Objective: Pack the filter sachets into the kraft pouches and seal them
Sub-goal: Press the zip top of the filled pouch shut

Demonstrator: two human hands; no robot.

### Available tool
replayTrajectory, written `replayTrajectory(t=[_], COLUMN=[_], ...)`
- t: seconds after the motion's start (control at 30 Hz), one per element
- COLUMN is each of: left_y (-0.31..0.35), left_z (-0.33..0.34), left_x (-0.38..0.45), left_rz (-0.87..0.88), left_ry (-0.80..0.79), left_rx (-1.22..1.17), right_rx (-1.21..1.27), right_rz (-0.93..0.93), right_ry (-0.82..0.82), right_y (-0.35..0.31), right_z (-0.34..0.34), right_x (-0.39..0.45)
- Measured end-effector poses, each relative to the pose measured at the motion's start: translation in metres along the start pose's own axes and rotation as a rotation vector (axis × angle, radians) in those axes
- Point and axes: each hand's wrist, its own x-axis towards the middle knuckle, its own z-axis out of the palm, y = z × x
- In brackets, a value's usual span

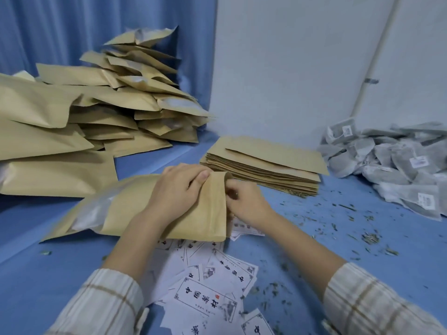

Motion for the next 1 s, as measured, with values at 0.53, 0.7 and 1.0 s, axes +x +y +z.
replayTrajectory(t=[0.53, 0.7, 1.0], left_y=[0.0, -0.001, 0.017], left_z=[0.008, 0.009, 0.009], left_x=[-0.009, -0.006, 0.005], left_rz=[0.033, 0.026, -0.023], left_ry=[0.011, 0.034, 0.057], left_rx=[0.115, 0.11, -0.003], right_rx=[-0.015, -0.178, 0.011], right_rz=[0.316, 0.196, -0.229], right_ry=[-0.004, 0.052, 0.224], right_y=[0.067, 0.07, 0.033], right_z=[-0.026, -0.045, -0.073], right_x=[-0.026, -0.028, -0.042])
